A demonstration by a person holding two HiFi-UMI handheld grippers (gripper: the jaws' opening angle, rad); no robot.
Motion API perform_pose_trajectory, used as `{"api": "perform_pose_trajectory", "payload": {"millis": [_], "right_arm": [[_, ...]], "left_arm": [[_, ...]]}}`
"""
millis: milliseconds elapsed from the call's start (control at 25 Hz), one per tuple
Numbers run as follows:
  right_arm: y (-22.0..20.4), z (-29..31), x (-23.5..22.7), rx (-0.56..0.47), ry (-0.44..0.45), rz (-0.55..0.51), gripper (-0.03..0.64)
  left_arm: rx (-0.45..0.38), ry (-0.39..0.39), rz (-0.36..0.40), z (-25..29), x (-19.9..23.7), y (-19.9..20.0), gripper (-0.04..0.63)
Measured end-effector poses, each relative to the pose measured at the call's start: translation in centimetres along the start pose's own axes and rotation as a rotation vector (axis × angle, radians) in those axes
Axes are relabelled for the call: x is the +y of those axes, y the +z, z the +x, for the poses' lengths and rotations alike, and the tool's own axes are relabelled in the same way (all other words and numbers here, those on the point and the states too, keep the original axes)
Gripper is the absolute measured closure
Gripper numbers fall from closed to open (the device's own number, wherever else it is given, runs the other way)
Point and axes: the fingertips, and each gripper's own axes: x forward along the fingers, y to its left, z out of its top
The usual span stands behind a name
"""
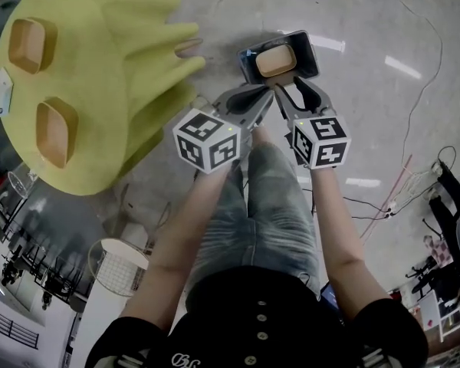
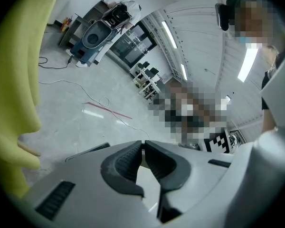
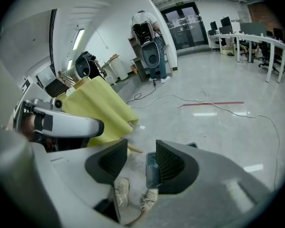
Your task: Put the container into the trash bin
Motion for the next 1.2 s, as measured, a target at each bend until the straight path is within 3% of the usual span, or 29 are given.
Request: {"api": "perform_pose_trajectory", "payload": {"millis": [480,720,1200], "right_arm": [[6.3,-2.2,4.8,-0.087,0.073,-0.068,0.442],[9.5,-3.0,12.0,-0.167,0.126,-0.040,0.472],[17.2,-4.9,24.6,-0.312,0.243,-0.109,0.523]], "left_arm": [[-0.136,-0.033,0.010,-5.9,-1.5,3.9,0.566],[-0.233,-0.047,0.006,-13.3,-2.0,6.8,0.566],[-0.421,-0.045,0.037,-26.2,-3.0,12.6,0.566]]}}
